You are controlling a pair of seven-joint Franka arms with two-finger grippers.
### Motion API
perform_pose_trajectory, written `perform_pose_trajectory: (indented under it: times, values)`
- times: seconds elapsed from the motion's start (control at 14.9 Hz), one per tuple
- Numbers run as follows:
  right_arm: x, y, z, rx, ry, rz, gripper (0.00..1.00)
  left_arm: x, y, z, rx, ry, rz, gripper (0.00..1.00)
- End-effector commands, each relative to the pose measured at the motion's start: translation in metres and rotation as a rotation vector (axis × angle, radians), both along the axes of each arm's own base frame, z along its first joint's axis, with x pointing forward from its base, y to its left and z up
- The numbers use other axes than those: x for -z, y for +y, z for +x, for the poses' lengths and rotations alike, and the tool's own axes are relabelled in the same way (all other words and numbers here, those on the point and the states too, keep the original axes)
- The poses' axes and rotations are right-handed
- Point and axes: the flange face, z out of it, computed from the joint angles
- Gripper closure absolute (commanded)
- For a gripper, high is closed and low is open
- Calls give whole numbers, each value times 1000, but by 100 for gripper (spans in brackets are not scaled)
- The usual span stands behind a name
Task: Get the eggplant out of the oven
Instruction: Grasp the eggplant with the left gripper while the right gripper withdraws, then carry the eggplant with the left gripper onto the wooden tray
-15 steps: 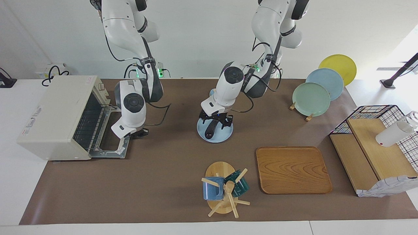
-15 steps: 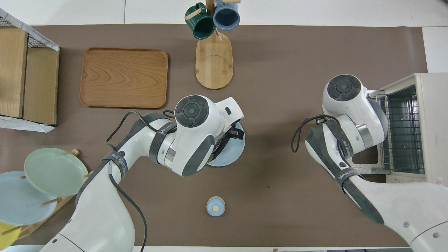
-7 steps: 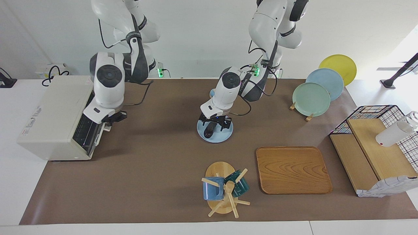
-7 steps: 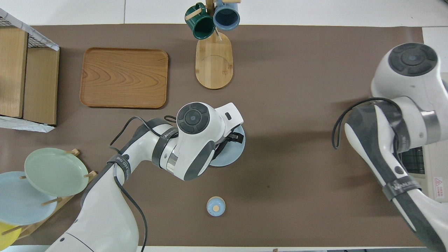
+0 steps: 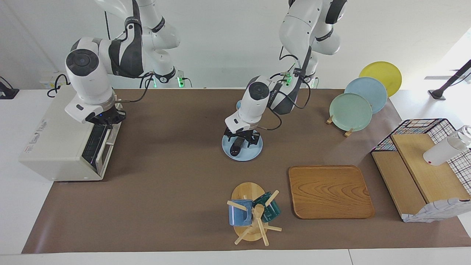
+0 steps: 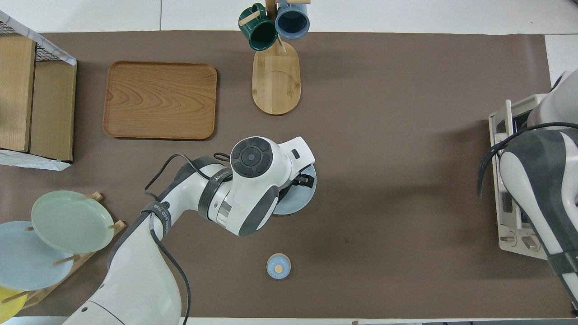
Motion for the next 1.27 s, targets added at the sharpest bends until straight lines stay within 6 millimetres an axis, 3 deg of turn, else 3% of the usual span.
perform_pose_trajectory:
  times: [0.0,0.2,0.33,0.54,0.67,0.8,0.87,1.07,1.21]
  values:
    - [-16,-17,-10,1,-6,52,100,-1,6,-2,5,-16,-4,39]
    - [-2,10,-8,80,-73,145,100,-3,8,1,-10,-9,-3,76]
    - [25,50,-6,68,-131,153,100,-10,11,3,-16,-5,-4,100]
    - [62,49,-13,88,-139,155,100,-43,42,30,-75,12,-5,100]
    - [71,45,-16,81,-128,142,100,-74,72,60,-127,29,-3,100]
    - [78,40,-21,65,-102,107,100,-107,114,103,-201,33,-12,100]
    - [79,37,-24,44,-77,64,100,-115,143,125,-237,37,-7,100]
    - [76,30,-25,23,-64,20,100,-109,224,169,-347,24,2,100]
    - [75,25,-27,18,-40,-9,100,-89,259,191,-390,27,25,100]
